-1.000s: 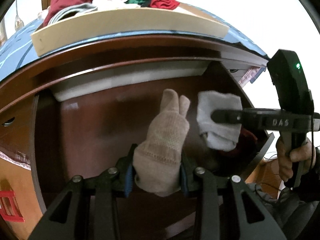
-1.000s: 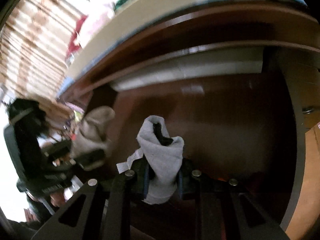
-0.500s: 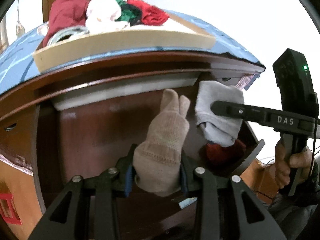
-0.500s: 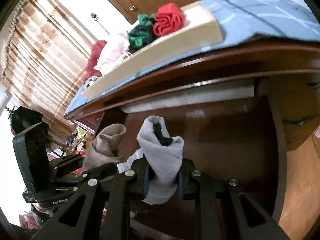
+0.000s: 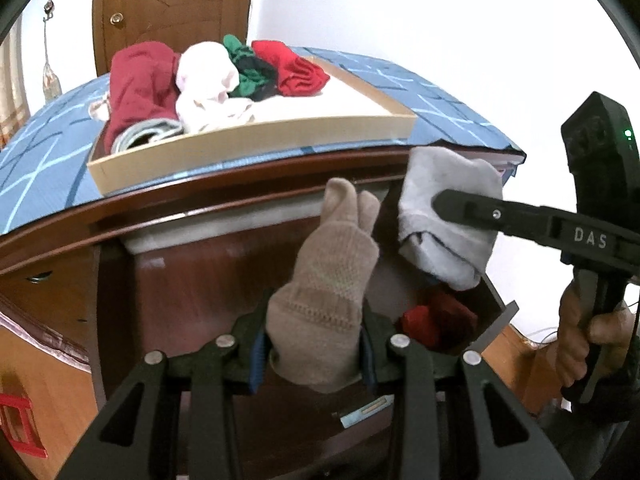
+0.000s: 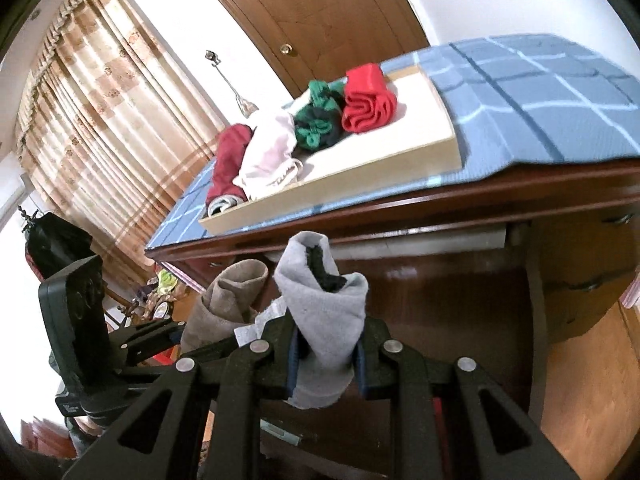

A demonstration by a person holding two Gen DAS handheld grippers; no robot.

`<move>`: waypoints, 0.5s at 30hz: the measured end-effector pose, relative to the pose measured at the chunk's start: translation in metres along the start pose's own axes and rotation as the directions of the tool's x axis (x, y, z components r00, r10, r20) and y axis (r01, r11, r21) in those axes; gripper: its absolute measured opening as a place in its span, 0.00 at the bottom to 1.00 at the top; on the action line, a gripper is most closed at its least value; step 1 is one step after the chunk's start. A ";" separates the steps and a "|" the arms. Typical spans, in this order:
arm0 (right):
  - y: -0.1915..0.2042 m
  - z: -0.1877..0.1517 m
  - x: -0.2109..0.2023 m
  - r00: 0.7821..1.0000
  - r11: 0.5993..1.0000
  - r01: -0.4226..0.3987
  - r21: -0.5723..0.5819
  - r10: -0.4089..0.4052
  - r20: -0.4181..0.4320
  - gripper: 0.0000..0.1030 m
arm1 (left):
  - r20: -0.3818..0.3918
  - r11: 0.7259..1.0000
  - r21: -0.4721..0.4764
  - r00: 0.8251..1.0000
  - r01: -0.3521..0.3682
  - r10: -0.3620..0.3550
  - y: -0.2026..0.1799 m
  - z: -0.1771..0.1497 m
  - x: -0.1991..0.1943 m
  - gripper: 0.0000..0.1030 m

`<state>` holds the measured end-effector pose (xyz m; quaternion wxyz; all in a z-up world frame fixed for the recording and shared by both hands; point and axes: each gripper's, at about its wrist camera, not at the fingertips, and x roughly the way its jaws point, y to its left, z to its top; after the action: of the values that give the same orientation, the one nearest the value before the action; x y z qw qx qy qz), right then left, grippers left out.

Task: Take underwear out of drawer
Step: 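Grasp the beige glove with the left gripper while the right gripper grasps the grey sock and lifts, then carry the beige glove and grey sock up toward the white tray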

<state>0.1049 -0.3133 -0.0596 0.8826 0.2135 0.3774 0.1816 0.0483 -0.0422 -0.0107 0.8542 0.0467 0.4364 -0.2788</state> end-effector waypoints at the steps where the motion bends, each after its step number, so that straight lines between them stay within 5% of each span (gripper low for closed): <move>1: 0.001 0.001 -0.001 1.000 1.000 0.000 -0.003 0.000 0.005 0.23 | 0.005 1.000 0.002 1.000 -0.005 0.005 0.000 0.002 -0.001 0.34; 15: 0.012 0.010 -0.019 0.996 1.000 0.000 -0.016 0.002 0.087 0.23 | 0.067 0.999 0.021 0.997 -0.037 0.035 -0.010 0.011 -0.016 0.34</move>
<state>0.0980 -0.3151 -0.0358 0.8998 0.2142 0.3372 0.1755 0.0437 -0.0476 0.0097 0.8725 0.0546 0.4039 -0.2695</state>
